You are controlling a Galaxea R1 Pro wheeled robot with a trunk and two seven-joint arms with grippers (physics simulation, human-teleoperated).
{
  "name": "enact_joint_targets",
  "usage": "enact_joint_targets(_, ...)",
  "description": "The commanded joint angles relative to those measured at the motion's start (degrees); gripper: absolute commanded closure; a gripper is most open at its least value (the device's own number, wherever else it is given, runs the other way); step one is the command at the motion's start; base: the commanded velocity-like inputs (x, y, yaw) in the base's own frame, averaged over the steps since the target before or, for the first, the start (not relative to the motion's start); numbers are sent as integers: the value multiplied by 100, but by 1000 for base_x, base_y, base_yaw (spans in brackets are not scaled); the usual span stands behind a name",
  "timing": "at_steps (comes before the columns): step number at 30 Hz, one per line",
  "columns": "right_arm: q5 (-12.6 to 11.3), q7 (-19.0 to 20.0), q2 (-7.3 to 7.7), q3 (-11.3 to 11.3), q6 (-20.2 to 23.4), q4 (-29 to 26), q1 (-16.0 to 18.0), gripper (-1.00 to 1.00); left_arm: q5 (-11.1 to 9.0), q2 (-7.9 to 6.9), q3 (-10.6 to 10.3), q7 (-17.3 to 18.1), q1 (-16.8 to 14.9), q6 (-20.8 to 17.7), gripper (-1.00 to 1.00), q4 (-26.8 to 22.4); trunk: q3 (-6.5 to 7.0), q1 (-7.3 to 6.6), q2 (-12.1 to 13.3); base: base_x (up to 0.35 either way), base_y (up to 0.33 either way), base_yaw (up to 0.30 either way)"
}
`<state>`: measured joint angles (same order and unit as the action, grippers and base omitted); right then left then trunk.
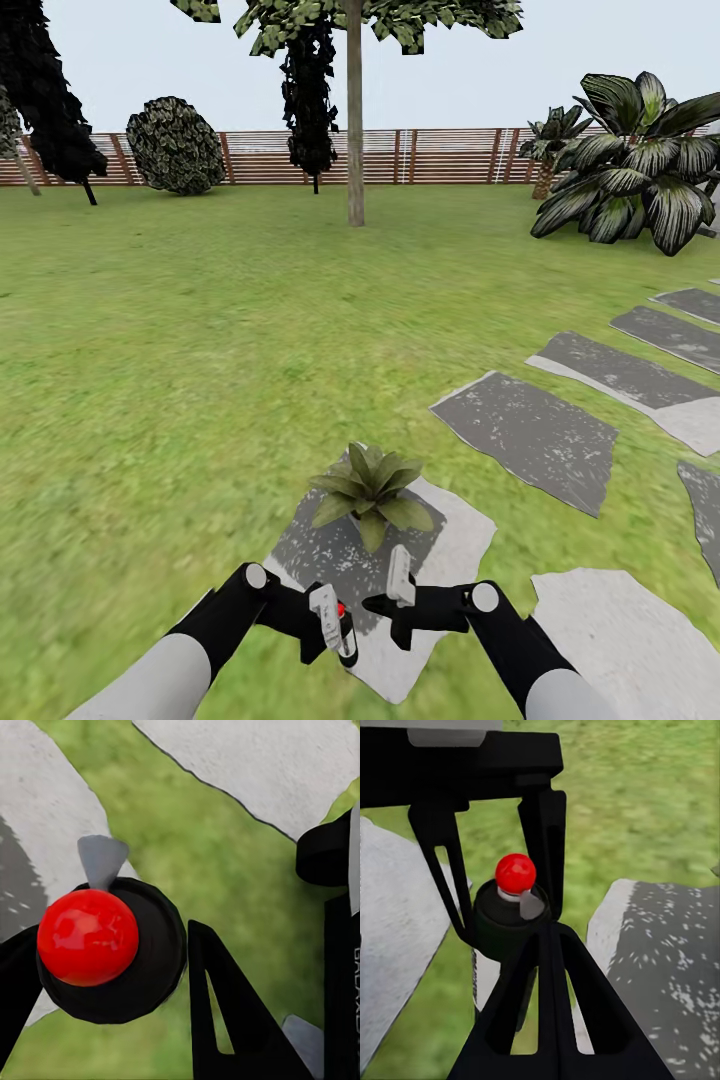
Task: Pick up the pesticide atomizer in the garden and spray insectifuge to fully cover both potted plants in the garden.
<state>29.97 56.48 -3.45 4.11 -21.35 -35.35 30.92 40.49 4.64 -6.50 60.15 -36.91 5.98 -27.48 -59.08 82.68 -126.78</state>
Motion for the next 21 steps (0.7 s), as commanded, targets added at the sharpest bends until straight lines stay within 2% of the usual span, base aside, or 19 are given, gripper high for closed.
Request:
enact_joint_targets(1,44,4,-3,-7,-26,-7,2,100,52,2,7,6,-1,60,100,-12,-5,-1,-2,0,0,0)
enact_joint_targets(7,44,4,-6,-7,-26,-10,2,100,48,2,13,-17,-1,144,100,-20,-5,-1,-2,0,0,0)
enact_joint_targets(13,44,4,-6,-7,-27,-7,2,100,47,10,9,-194,0,191,100,32,-5,-1,-2,0,0,0)
enact_joint_targets(21,44,4,-6,-7,-27,-8,2,100,47,18,0,-204,0,193,100,65,-5,-1,-2,0,0,0)
